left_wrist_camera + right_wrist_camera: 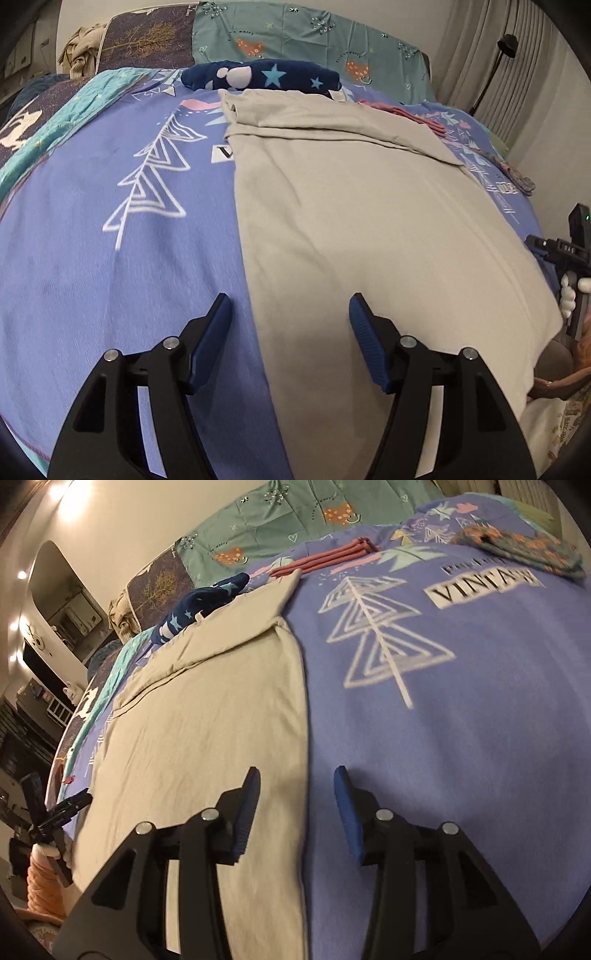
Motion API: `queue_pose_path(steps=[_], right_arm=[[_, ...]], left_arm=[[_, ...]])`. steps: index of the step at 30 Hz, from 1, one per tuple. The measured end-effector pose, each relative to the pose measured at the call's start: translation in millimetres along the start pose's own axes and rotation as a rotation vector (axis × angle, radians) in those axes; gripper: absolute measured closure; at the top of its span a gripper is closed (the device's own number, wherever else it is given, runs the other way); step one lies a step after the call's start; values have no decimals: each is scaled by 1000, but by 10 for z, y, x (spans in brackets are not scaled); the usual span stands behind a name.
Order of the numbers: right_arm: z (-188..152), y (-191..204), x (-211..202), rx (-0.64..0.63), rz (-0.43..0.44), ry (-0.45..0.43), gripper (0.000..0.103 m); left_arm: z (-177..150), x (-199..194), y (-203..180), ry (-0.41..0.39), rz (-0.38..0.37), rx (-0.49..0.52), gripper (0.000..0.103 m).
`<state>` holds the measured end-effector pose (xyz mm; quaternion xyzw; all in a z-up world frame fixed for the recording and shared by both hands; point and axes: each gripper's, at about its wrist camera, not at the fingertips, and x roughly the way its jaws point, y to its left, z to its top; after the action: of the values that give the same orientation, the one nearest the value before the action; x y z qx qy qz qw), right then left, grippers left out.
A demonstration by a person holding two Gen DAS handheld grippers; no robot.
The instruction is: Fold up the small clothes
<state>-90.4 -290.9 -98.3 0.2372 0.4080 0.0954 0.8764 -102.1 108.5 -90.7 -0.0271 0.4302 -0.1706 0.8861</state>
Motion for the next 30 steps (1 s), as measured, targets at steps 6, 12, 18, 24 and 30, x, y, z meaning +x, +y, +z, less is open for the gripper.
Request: queue_pose_path(steps=[6,12,18,24,30], right_arm=[[-421,-73,-297,20,92,-3,62],[-703,-184,-487,91,184,-18,64],[-851,-266,-552,150,309,14,66],[-726,-210,-376,180,369,43,66],[-807,-121,-513,176,366,23,94]], left_arm=[[-243,-189,-61,-13,-66,-12,36],[-491,-362,-123,-38,-176,-41,36],[-706,-501,-186,-44,-289,-60,42],[-631,-402,-208,-36,-322,-92,48],[-670,-496,-76,-60,-318,-213,99]])
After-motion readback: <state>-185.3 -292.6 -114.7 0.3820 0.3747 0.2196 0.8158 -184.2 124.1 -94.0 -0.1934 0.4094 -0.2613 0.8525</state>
